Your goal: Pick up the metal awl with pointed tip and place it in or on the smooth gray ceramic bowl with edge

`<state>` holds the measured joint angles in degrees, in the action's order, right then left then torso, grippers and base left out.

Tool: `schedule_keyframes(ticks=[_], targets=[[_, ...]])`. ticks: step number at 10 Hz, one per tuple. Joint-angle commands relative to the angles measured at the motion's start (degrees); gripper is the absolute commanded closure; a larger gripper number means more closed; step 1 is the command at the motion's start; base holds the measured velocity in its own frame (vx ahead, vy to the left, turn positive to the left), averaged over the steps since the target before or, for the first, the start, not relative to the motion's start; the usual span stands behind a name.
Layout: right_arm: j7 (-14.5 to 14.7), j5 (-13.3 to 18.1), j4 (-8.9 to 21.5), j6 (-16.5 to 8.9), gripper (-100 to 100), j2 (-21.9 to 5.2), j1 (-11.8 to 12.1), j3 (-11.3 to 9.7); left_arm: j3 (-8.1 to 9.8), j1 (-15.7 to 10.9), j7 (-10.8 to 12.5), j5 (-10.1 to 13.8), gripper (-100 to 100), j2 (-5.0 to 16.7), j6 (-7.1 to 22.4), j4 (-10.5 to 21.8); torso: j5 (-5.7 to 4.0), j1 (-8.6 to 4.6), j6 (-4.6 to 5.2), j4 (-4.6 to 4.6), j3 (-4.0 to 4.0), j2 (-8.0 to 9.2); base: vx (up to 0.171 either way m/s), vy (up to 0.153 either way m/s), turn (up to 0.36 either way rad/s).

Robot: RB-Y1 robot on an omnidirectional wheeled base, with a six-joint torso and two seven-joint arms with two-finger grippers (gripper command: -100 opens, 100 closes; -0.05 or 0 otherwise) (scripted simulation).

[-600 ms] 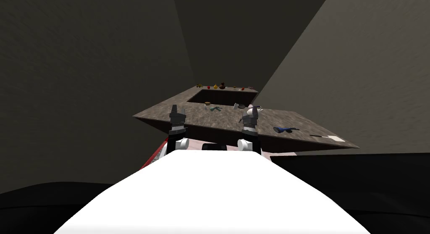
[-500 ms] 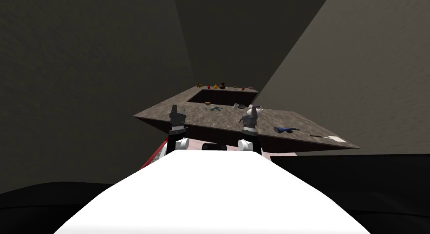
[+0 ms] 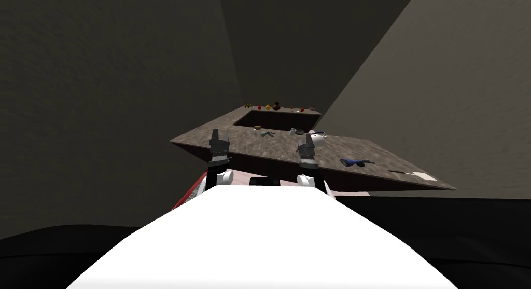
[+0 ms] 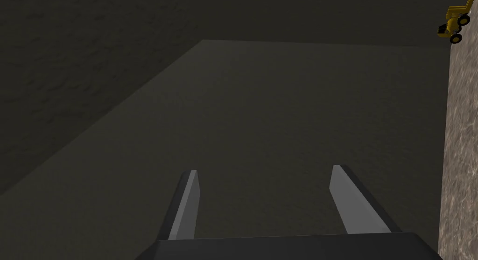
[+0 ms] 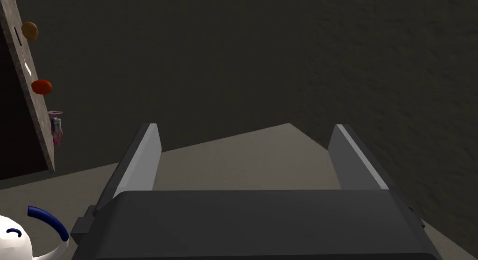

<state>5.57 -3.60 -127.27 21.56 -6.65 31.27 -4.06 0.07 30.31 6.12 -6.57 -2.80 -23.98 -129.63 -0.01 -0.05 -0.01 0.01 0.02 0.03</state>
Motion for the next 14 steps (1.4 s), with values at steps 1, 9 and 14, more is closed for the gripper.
schedule_keyframes(ticks=[1, 9, 14], targets=[[-0.4, 0.3, 0.8, -0.5, -100, -2.9, 0.4, 0.0, 0.0, 0.0, 0.0, 0.0, 0, 0.0, 0.0, 0.0, 0.0, 0.0, 0.0, 0.0, 0.0, 0.0, -0.011, -0.007, 0.098], [-2.4, 1.6, 4.3, -3.3, -100, -15.6, 2.7, -0.2, 0.0, 0.0, 0.0, 0.0, 0, 0.0, 0.0, 0.0, 0.0, -0.02, 0.01, 0.01, 0.01, 0.02, -0.014, -0.012, 0.099], [-3.6, 2.4, 6.1, -4.9, -100, -23.1, 4.2, -0.3, 0.0, 0.0, 0.0, 0.0, 0, 0.0, 0.0, 0.0, 0.0, -0.02, 0.02, 0.01, 0.01, 0.02, -0.015, -0.011, 0.094]])
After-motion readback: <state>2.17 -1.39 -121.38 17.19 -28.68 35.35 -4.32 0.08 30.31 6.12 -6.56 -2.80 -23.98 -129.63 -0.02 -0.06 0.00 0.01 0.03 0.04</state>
